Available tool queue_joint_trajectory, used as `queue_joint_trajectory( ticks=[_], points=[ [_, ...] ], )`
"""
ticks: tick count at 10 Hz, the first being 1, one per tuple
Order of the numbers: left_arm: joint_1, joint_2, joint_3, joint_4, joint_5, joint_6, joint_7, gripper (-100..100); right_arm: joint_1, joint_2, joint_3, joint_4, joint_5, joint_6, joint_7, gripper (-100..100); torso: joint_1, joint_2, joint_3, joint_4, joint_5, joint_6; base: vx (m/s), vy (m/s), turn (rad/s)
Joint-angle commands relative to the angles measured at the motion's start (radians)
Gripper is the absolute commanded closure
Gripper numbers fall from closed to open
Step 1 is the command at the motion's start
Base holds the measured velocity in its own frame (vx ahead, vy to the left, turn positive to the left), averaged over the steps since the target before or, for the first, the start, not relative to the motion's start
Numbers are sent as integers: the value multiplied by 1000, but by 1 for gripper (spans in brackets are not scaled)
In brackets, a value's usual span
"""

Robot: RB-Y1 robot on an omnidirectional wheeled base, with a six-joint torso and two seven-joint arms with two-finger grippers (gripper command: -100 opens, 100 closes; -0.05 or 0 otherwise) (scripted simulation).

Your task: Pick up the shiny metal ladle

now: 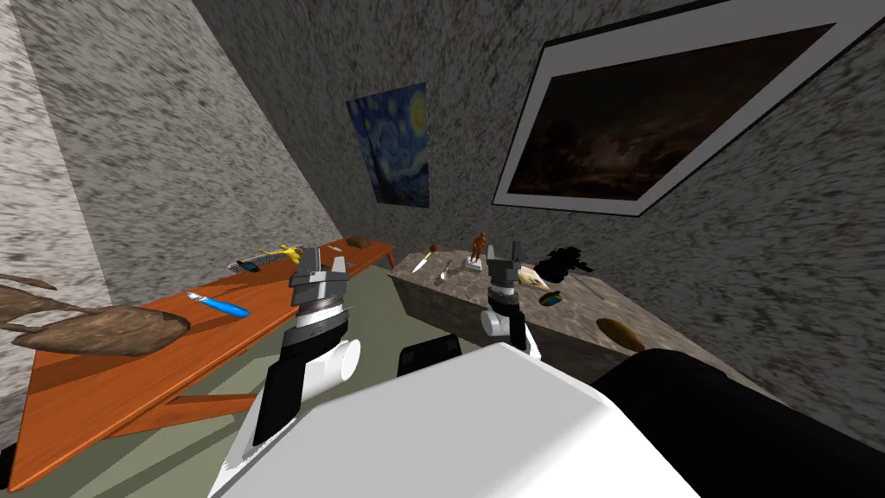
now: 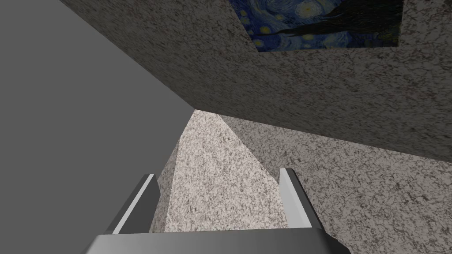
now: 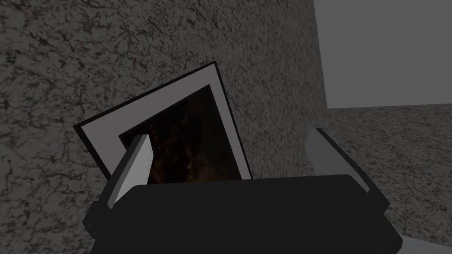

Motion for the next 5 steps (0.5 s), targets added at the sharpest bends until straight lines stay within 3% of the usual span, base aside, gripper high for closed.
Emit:
queue_joint_trajectory(
  ticks=[1,5],
  points=[
    [0,0,0,0,0,0,0,0,-28,-35,15,20,26,-5,17,-100,0,0,0,0,0,0,-1,2,-51],
    [0,0,0,0,0,0,0,0,-128,-132,70,92,122,-21,75,-100,1,0,0,0,0,0,0,10,-62]
  ],
)
